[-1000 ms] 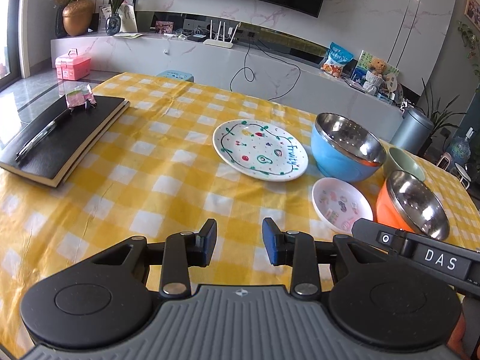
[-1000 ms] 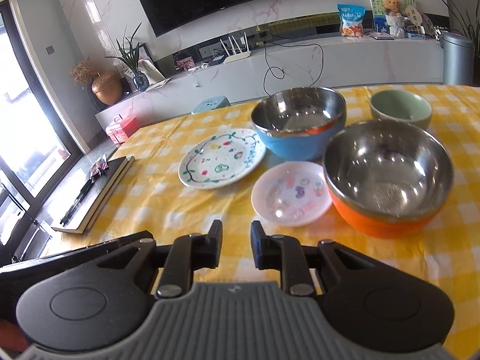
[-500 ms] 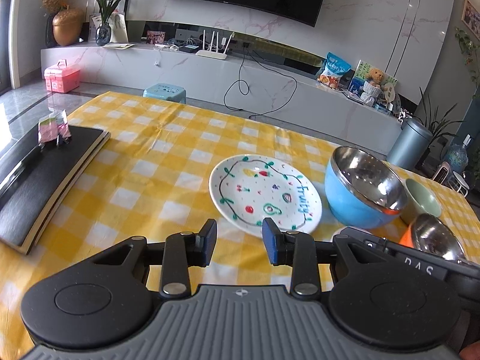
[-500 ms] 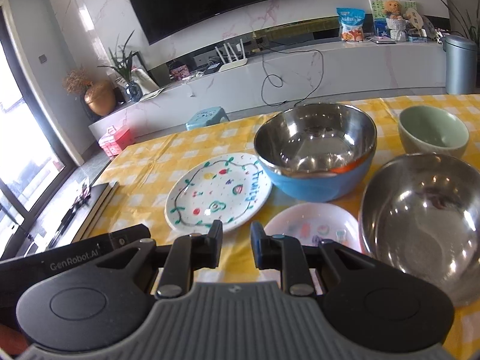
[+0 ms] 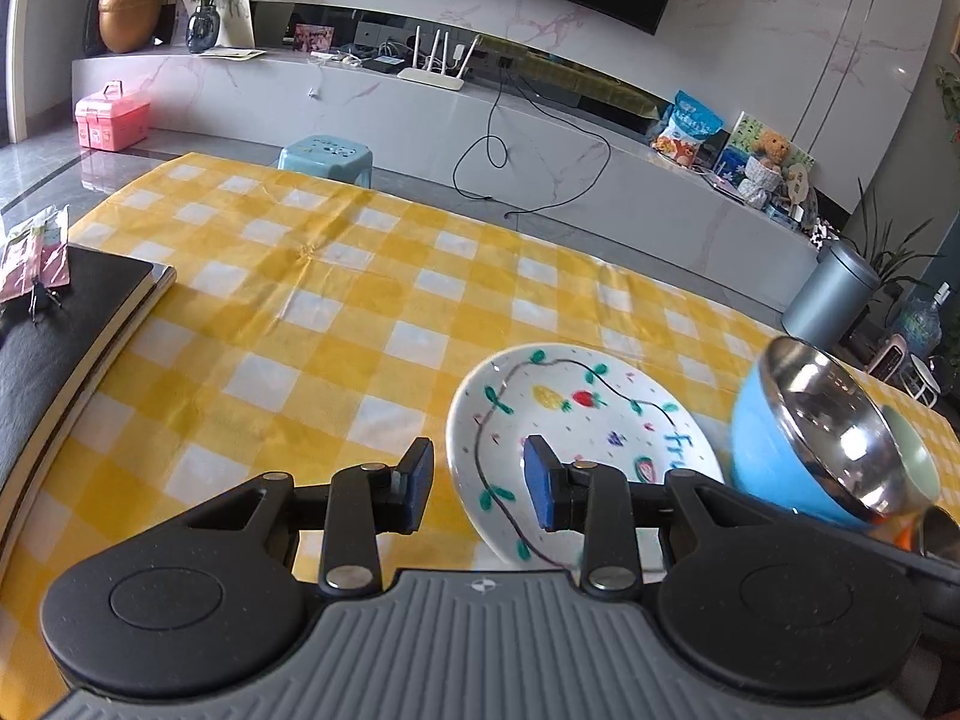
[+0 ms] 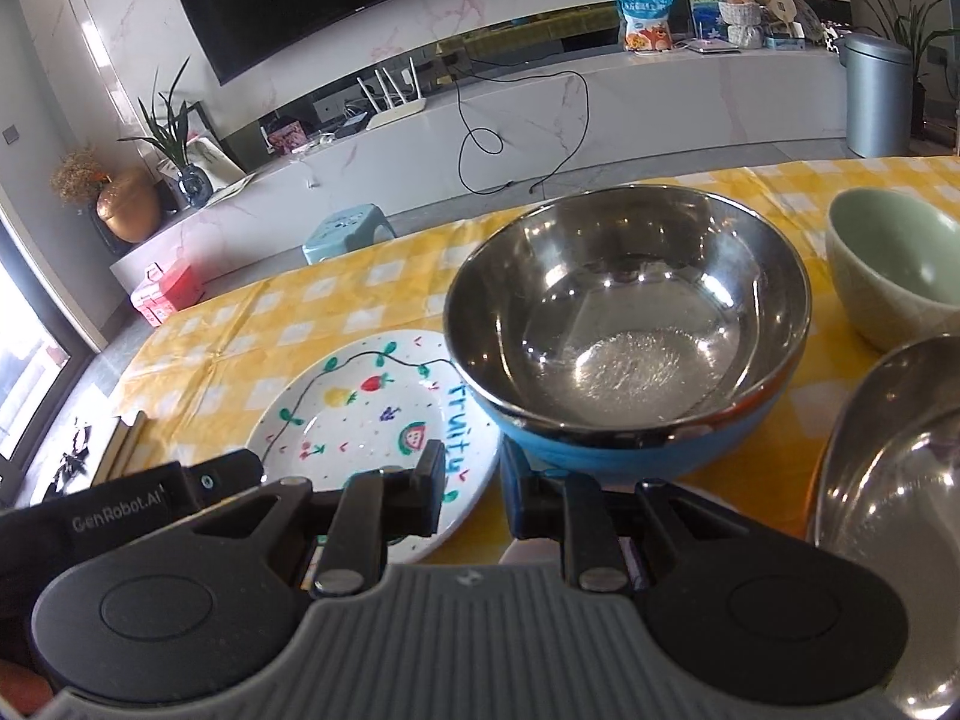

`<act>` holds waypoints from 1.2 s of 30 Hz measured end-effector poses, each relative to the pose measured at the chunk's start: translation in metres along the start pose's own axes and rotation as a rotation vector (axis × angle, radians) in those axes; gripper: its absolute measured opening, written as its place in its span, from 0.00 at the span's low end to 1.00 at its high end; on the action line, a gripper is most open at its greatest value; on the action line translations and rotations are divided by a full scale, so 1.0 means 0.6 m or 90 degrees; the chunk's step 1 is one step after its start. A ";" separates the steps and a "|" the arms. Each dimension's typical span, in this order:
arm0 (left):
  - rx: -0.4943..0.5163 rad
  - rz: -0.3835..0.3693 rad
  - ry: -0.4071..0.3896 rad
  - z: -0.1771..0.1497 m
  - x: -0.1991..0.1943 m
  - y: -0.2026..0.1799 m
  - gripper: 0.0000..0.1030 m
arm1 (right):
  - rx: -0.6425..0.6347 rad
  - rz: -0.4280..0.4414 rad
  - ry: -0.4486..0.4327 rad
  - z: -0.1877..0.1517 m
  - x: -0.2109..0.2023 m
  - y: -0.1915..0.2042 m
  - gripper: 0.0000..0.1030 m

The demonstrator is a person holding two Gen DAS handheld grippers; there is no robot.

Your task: Organize plates and bowls

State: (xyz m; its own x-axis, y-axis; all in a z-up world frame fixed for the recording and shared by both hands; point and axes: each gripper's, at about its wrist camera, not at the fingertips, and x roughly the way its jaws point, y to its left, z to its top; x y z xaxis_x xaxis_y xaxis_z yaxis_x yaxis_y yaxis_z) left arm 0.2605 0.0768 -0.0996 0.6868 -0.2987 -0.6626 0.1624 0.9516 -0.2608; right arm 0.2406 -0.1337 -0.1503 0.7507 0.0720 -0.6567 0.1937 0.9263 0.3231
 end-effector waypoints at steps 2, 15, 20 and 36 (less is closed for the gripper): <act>0.005 -0.002 -0.004 0.006 0.007 0.000 0.37 | 0.008 0.001 0.007 0.002 0.009 -0.003 0.19; -0.007 -0.014 0.015 0.008 0.034 0.008 0.17 | 0.030 0.003 0.013 -0.001 0.028 -0.002 0.13; -0.019 -0.001 0.023 0.002 0.018 0.019 0.17 | 0.050 0.019 0.028 -0.001 0.024 -0.006 0.11; -0.071 -0.026 0.109 -0.036 -0.064 0.086 0.16 | 0.071 0.096 0.161 -0.044 -0.029 0.000 0.11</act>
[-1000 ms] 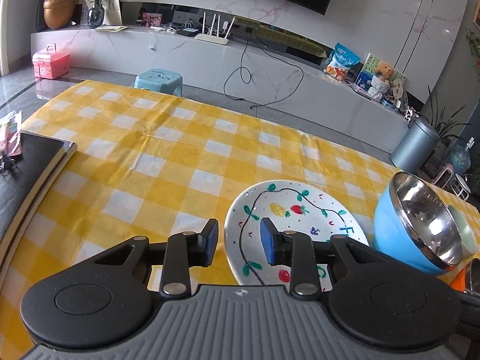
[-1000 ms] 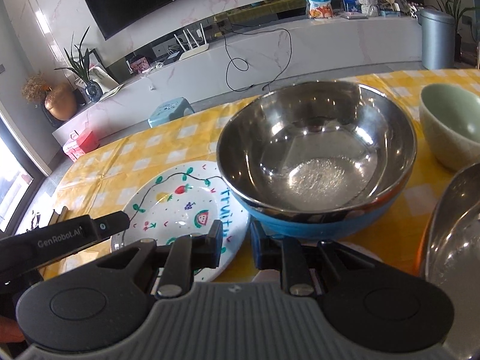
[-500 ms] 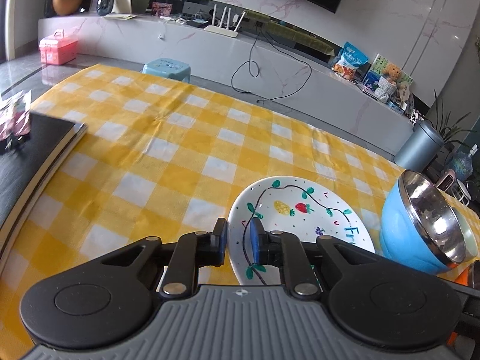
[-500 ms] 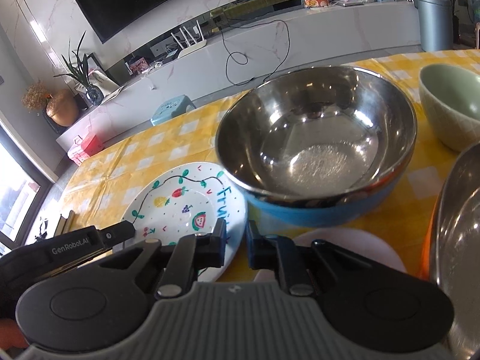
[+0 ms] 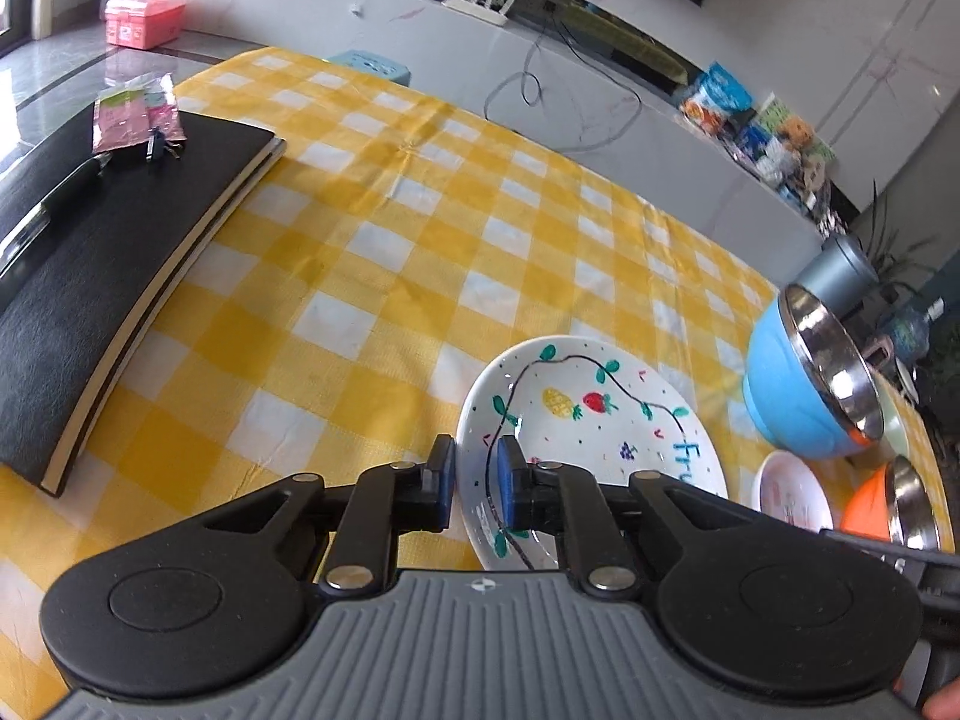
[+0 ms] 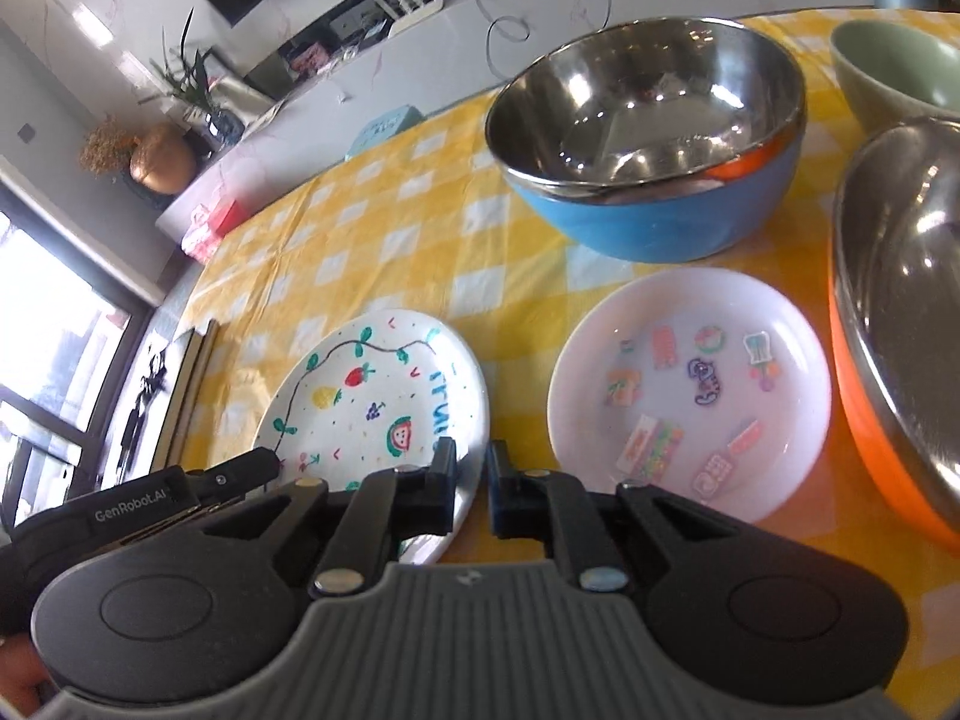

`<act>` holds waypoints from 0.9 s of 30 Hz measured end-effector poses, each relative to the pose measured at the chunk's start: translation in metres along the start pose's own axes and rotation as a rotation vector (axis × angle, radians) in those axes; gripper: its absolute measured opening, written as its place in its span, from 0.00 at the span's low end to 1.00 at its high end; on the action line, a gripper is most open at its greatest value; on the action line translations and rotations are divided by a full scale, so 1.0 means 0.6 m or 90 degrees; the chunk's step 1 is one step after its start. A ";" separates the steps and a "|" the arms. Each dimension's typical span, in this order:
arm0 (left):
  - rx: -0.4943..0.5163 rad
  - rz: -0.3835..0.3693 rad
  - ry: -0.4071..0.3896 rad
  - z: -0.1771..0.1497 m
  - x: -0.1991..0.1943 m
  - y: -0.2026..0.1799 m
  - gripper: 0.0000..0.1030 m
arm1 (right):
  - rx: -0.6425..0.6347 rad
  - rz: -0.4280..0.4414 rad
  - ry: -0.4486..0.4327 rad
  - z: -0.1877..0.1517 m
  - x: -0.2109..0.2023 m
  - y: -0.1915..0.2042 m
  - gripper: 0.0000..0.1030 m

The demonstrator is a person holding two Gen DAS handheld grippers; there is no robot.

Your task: Organize plates and bowls

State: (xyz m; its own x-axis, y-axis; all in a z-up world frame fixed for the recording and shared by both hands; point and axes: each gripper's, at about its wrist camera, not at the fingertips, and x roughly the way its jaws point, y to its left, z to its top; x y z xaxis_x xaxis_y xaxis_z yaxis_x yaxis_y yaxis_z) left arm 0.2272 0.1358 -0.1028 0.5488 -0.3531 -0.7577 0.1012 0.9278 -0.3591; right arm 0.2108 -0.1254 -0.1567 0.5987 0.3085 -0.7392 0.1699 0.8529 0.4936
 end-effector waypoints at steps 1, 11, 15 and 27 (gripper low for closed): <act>0.006 -0.002 0.009 0.004 0.001 0.000 0.17 | 0.006 0.008 0.017 0.008 0.002 -0.002 0.11; 0.048 -0.048 0.056 0.021 0.014 0.004 0.38 | 0.034 0.042 0.085 0.044 0.016 -0.018 0.12; 0.050 -0.047 0.067 0.023 0.014 0.006 0.28 | 0.031 0.042 0.089 0.042 0.012 -0.021 0.14; 0.054 -0.012 0.057 0.008 -0.003 0.001 0.16 | 0.043 0.034 0.080 0.039 0.010 -0.022 0.06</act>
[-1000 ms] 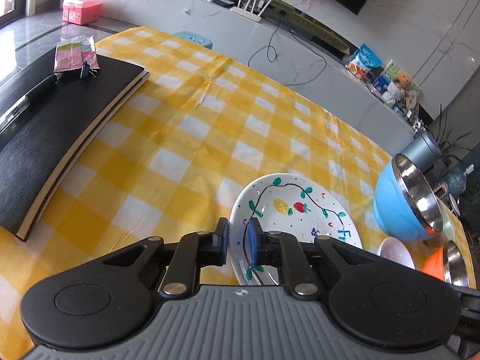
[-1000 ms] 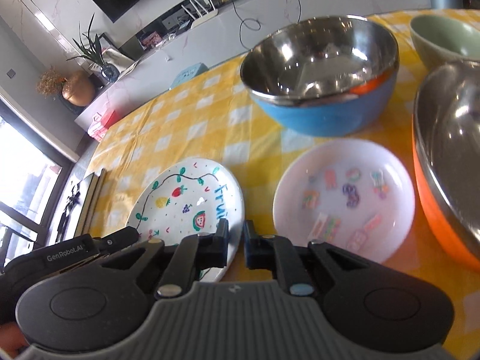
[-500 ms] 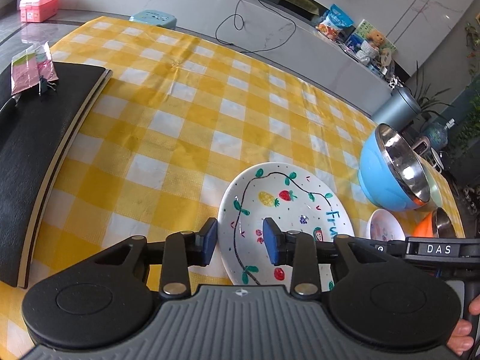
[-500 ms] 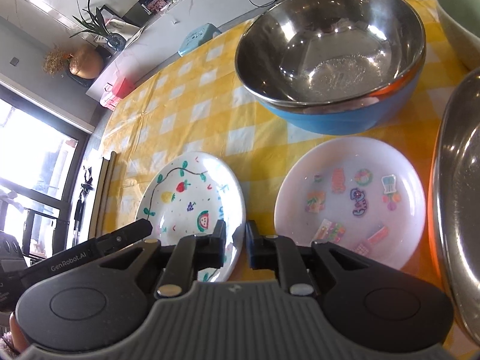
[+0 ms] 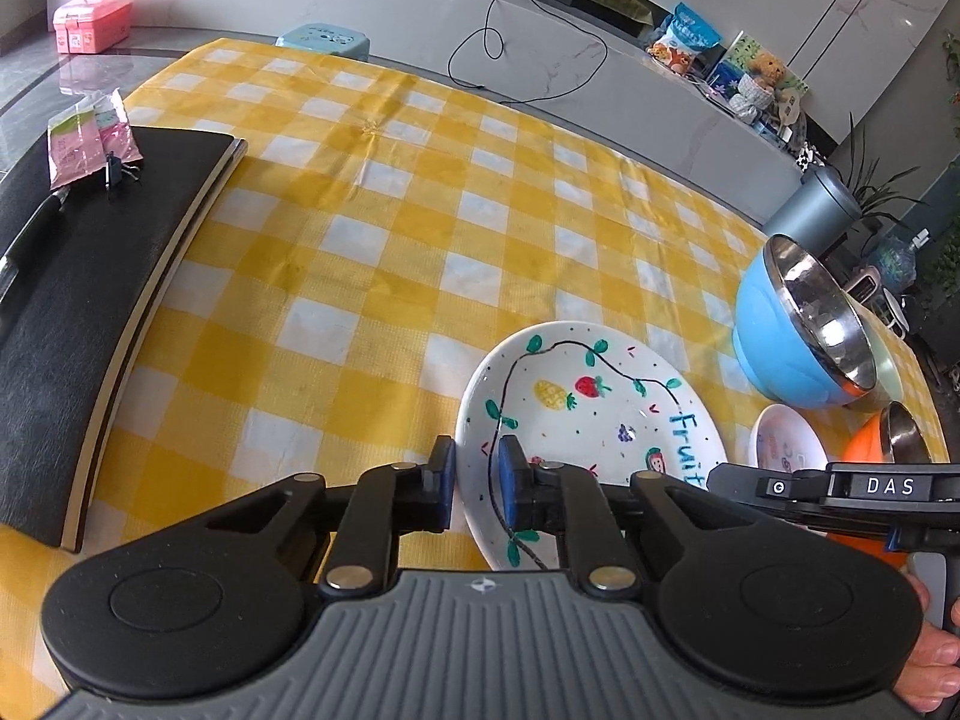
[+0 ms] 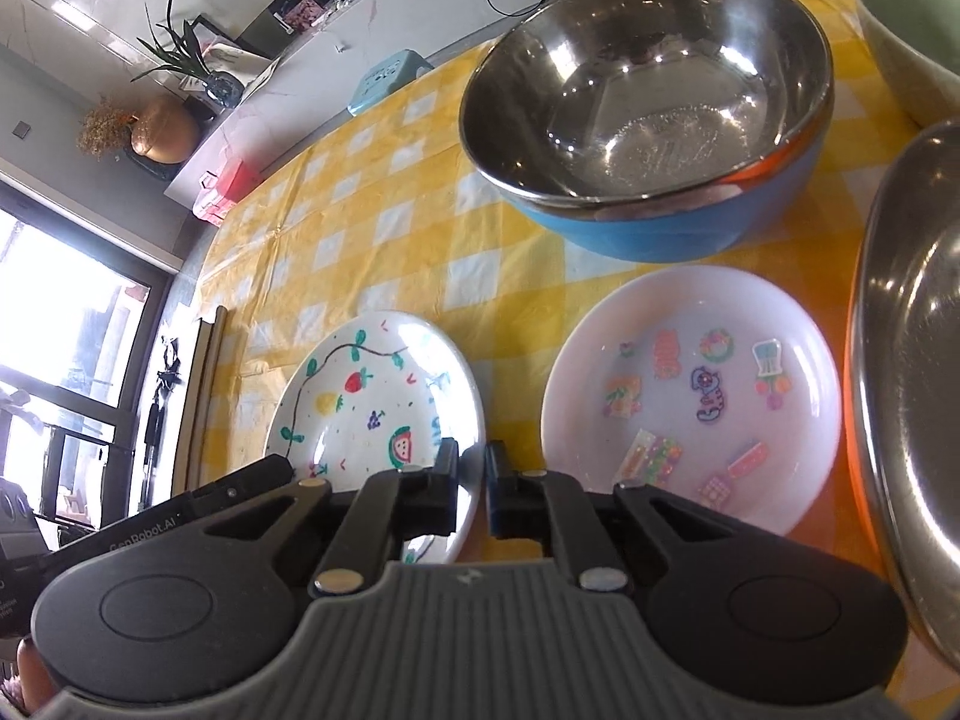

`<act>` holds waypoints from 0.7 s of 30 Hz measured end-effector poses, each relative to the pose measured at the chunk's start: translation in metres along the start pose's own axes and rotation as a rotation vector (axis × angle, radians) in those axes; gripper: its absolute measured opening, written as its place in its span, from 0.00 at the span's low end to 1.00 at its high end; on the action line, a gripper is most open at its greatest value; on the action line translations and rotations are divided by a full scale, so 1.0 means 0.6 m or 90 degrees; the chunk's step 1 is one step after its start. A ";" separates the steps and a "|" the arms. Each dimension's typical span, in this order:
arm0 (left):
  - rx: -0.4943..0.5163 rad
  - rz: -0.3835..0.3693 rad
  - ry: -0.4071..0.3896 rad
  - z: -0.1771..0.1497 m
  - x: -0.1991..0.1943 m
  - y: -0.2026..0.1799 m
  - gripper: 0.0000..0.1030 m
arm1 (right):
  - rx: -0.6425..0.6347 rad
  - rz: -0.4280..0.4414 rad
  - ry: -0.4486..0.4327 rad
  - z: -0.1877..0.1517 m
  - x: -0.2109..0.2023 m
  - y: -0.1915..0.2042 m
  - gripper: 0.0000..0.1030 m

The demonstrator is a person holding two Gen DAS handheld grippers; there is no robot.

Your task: Organize plates and bowls

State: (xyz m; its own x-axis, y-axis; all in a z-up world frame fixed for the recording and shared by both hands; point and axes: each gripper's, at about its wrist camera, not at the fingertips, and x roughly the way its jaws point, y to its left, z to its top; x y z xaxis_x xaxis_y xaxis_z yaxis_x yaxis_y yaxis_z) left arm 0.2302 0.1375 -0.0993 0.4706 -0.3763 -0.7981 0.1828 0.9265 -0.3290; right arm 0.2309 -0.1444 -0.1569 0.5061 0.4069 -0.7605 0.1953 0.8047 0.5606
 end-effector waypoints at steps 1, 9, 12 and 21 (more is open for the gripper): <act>-0.002 0.000 -0.003 -0.004 -0.005 0.000 0.16 | 0.001 0.003 0.001 -0.002 -0.002 -0.001 0.06; -0.023 -0.008 -0.017 -0.032 -0.043 -0.010 0.16 | 0.007 0.018 -0.006 -0.023 -0.035 -0.005 0.06; -0.030 -0.013 -0.026 -0.048 -0.063 -0.020 0.16 | 0.011 0.024 -0.011 -0.037 -0.058 -0.009 0.06; -0.056 -0.039 -0.047 -0.119 -0.115 -0.061 0.16 | 0.024 0.029 -0.034 -0.112 -0.145 -0.041 0.06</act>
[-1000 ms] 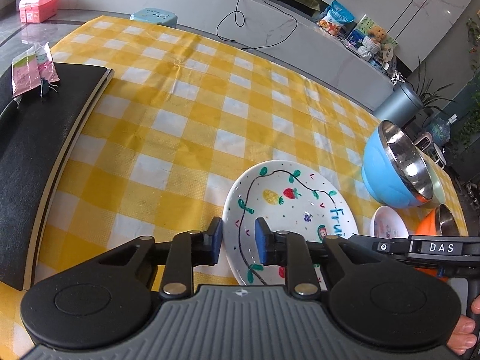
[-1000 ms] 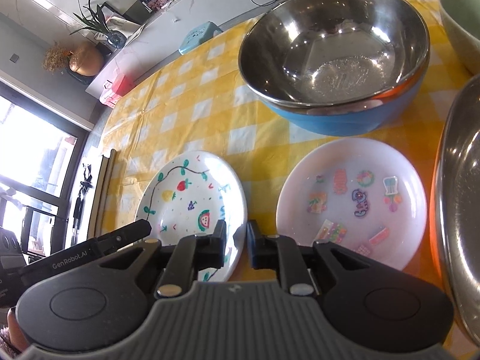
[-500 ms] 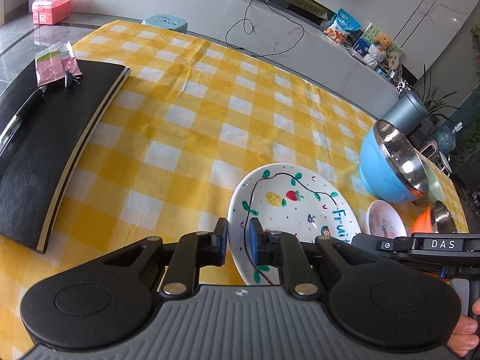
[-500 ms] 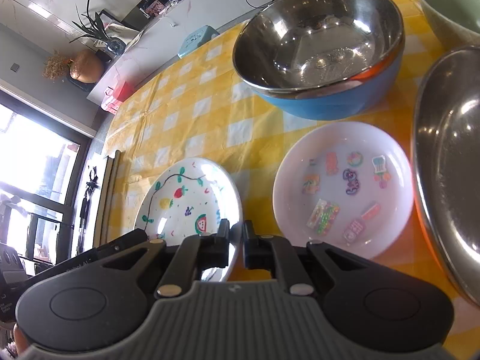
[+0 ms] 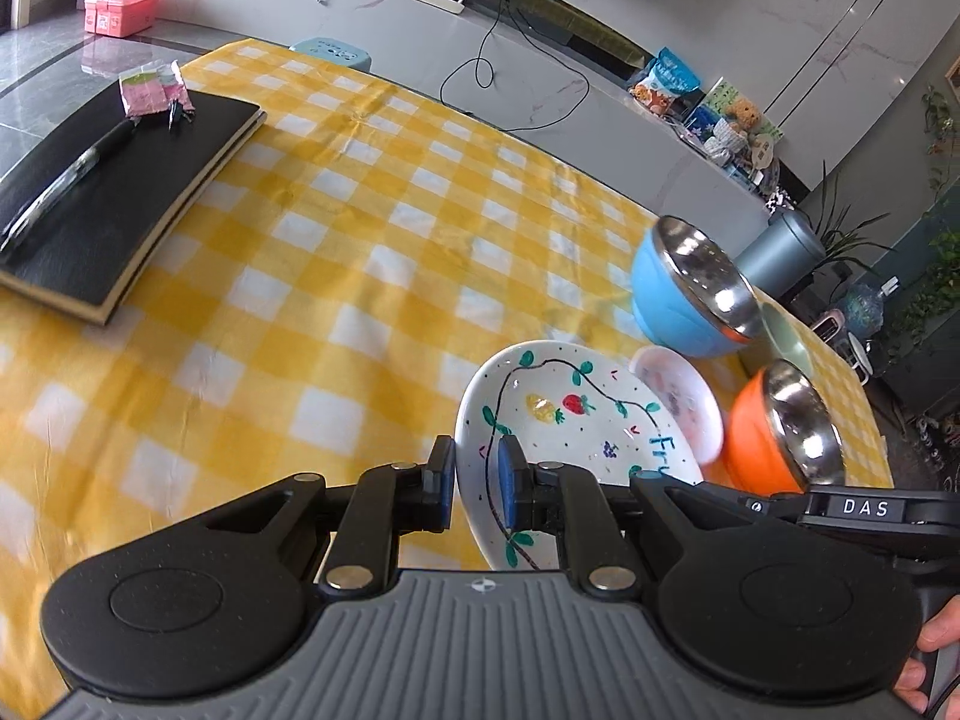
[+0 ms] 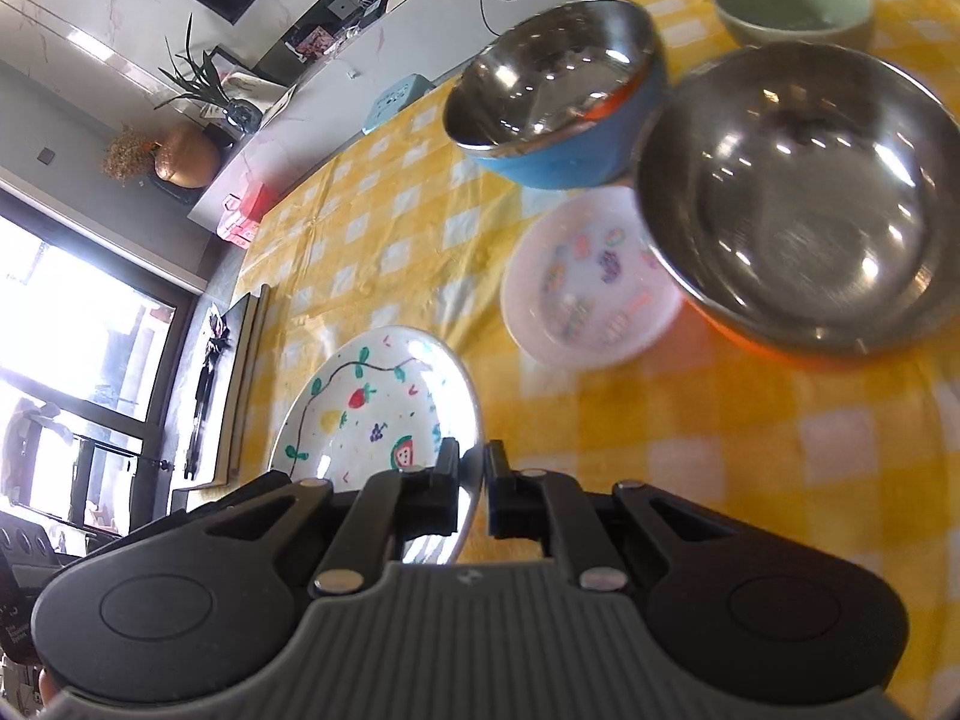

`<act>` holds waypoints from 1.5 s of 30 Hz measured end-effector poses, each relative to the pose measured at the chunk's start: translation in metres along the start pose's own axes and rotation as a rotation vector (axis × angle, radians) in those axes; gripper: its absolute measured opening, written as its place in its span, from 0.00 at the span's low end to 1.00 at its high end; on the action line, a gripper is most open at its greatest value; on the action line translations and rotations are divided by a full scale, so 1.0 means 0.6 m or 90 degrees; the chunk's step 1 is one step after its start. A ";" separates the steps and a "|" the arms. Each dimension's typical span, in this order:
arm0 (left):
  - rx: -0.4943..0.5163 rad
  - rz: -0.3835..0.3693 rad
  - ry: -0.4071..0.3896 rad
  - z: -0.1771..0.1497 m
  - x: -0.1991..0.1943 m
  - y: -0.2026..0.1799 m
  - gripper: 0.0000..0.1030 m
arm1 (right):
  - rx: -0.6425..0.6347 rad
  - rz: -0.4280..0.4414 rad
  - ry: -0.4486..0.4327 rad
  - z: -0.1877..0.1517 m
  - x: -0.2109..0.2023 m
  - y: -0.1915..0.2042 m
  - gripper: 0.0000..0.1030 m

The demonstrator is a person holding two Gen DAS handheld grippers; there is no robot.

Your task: Organize plates and bowls

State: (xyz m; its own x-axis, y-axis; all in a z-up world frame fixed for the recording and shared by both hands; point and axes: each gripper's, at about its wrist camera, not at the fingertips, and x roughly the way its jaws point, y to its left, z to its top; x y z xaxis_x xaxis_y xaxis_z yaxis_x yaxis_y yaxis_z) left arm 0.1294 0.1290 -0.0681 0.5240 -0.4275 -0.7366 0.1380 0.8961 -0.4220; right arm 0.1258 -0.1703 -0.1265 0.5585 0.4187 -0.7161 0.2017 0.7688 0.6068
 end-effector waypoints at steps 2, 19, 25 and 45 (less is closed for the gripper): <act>-0.008 -0.010 -0.004 -0.019 -0.010 -0.008 0.16 | 0.009 -0.002 -0.002 -0.019 -0.021 -0.013 0.06; -0.040 -0.024 0.012 -0.138 -0.027 -0.044 0.16 | 0.044 -0.029 -0.010 -0.125 -0.109 -0.084 0.06; -0.020 -0.001 0.010 -0.146 -0.025 -0.052 0.11 | 0.008 -0.052 -0.024 -0.133 -0.109 -0.074 0.06; 0.001 0.017 0.009 -0.153 -0.020 -0.059 0.11 | -0.037 -0.091 -0.035 -0.142 -0.092 -0.065 0.08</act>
State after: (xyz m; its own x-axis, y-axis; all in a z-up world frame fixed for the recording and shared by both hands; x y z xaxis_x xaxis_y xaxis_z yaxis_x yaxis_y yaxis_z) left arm 0.0413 0.0915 -0.0930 0.5163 -0.4044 -0.7550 0.1252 0.9077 -0.4006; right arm 0.0185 -0.1823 -0.1403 0.5713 0.2770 -0.7725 0.2366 0.8458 0.4783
